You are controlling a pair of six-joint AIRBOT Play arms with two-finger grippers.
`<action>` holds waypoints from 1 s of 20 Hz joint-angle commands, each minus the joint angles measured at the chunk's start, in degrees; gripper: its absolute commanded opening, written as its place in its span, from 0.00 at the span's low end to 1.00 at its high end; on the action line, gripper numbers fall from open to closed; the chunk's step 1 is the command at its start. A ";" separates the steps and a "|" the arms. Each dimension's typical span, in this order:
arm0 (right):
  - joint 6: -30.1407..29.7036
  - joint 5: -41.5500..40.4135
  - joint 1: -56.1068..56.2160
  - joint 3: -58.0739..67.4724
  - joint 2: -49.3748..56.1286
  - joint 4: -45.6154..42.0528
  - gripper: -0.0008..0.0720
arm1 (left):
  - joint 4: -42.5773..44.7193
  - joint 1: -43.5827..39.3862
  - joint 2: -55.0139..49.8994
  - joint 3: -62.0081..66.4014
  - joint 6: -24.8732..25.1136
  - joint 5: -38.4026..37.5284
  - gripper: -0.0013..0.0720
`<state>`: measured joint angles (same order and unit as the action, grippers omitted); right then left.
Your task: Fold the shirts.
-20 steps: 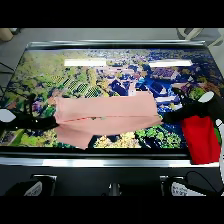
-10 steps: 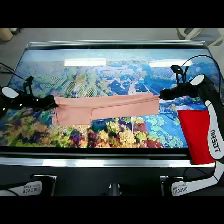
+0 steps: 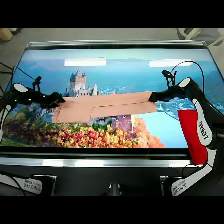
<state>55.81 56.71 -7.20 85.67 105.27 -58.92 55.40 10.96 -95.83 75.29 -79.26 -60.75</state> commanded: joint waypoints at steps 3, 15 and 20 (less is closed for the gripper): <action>-1.92 2.54 -5.16 0.96 -1.55 1.25 0.98 | -0.39 1.14 2.29 4.63 4.31 -4.24 0.93; -2.97 5.86 1.84 0.98 4.83 9.81 0.28 | -0.37 -13.25 5.79 5.38 4.28 -2.40 0.92; -4.68 9.42 1.70 0.98 -2.89 10.27 0.04 | -0.39 -22.60 2.82 5.18 1.92 4.04 0.05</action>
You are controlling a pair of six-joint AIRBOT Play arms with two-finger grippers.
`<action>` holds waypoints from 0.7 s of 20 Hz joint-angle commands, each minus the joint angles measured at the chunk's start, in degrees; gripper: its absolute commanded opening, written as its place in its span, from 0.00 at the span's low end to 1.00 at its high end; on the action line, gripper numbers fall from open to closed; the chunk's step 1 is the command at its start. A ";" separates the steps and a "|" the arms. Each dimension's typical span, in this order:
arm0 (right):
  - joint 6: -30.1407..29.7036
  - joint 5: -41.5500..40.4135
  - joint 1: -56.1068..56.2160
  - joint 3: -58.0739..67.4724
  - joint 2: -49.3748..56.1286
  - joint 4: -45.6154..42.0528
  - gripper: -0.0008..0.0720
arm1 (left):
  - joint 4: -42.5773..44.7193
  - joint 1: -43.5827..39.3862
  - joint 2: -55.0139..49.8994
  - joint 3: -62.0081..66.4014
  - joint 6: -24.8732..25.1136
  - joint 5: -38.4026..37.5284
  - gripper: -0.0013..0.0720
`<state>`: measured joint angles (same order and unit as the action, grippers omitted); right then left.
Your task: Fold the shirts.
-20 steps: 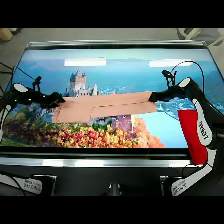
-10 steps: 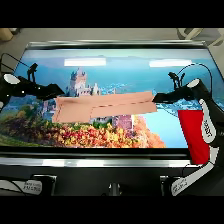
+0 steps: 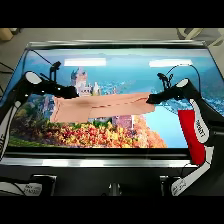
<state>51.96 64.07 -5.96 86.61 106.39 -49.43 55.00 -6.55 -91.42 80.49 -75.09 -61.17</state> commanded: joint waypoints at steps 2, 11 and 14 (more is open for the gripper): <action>-0.81 5.18 0.52 0.04 -10.54 1.05 0.04 | -0.02 -9.86 -4.59 0.02 -7.98 10.21 0.05; 7.15 18.21 0.52 0.04 -33.46 0.96 0.04 | -35.78 -29.53 -17.55 0.11 -8.61 34.56 0.05; 7.85 17.03 0.52 0.02 -37.11 0.33 0.04 | -39.60 -33.79 -20.55 1.27 -8.15 33.99 0.05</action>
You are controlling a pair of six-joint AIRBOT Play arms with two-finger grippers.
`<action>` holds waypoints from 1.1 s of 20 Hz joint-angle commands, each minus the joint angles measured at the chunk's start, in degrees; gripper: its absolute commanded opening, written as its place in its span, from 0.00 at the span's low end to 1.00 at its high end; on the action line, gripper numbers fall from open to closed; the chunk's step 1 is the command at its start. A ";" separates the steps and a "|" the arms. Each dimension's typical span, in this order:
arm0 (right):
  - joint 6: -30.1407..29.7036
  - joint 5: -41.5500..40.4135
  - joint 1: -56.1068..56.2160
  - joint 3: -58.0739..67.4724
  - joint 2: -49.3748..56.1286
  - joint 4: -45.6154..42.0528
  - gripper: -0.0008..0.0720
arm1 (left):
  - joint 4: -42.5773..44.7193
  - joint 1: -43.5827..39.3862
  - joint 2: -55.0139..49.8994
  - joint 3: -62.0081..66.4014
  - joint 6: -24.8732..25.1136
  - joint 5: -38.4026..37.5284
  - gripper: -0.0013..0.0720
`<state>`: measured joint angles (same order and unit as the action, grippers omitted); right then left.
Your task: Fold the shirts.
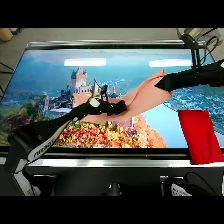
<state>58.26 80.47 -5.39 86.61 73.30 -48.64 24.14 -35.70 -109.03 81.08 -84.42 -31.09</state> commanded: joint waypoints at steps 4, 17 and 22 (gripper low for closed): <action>1.77 -1.29 2.14 0.02 -3.06 2.80 0.04 | -5.84 1.66 3.80 0.57 10.67 5.35 0.05; 3.23 -38.56 38.42 0.04 30.42 16.90 0.41 | 24.37 46.42 48.39 0.55 8.83 -16.76 0.05; 3.26 -29.44 31.36 0.04 28.92 14.78 0.93 | 24.39 47.04 50.58 0.11 10.84 -21.99 0.05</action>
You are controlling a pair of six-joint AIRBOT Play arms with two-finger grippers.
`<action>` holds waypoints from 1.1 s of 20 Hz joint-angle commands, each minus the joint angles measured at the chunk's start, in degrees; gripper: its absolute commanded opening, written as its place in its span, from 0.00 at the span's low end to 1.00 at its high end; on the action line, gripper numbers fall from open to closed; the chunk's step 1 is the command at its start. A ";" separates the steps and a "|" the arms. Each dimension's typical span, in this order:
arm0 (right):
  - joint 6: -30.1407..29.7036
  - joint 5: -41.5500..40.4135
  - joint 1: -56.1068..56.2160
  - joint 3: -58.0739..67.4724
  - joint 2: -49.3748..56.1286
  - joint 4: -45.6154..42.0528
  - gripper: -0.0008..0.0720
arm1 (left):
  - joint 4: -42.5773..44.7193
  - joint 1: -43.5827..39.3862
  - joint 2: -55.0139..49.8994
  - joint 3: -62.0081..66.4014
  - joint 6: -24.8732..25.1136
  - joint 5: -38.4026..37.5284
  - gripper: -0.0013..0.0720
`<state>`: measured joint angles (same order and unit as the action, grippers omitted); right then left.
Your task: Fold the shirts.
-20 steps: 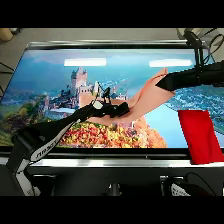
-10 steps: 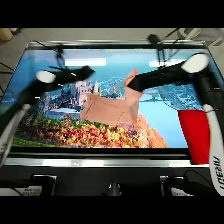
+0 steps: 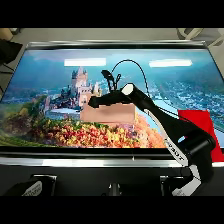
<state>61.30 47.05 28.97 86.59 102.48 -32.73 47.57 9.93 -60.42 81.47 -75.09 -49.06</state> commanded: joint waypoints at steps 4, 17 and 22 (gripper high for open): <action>4.02 17.99 -17.07 0.07 -9.29 -25.27 0.93 | 0.96 1.40 1.92 -3.76 1.70 -3.91 0.05; 1.66 13.38 -22.69 -14.16 -0.37 -6.32 0.62 | 0.68 -3.65 2.01 -9.38 1.84 -4.17 0.05; -7.54 19.12 -28.02 -7.76 -3.32 -5.95 0.04 | 0.46 -4.28 2.08 -9.38 1.81 -3.69 0.05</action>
<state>59.77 62.63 4.14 75.20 100.57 -40.84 48.12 6.09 -58.41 72.14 -73.25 -52.90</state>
